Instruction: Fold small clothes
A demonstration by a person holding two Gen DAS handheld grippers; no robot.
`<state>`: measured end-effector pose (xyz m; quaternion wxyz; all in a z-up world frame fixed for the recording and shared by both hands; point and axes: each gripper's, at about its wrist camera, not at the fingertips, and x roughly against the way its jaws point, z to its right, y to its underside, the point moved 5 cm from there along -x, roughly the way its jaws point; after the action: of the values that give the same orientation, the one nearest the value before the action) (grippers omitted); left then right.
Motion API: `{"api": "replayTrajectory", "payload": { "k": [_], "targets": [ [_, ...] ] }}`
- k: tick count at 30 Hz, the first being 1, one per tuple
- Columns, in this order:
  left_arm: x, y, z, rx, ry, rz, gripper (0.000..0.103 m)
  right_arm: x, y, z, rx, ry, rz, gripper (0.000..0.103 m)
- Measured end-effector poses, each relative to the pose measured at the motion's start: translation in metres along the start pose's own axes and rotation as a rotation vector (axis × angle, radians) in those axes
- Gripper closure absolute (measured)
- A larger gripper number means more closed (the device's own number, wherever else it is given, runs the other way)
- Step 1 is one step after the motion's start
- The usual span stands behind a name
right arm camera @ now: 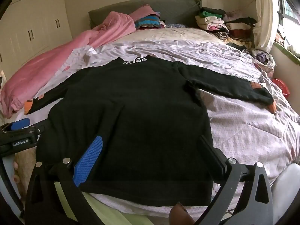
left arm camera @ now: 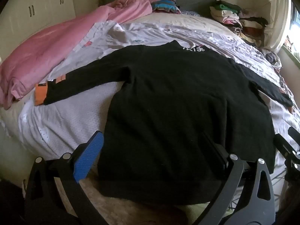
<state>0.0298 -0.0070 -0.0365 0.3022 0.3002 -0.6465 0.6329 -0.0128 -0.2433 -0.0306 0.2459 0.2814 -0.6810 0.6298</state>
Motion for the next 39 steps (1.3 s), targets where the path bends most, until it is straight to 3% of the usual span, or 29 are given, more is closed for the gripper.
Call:
{"api": "replayTrajectory", "payload": {
  "k": [39],
  "targets": [
    [0.007,-0.001,0.008,-0.009,0.002,0.008,0.009,0.004,-0.002,-0.014,0.015,-0.001,-0.001,0.004]
  ]
}}
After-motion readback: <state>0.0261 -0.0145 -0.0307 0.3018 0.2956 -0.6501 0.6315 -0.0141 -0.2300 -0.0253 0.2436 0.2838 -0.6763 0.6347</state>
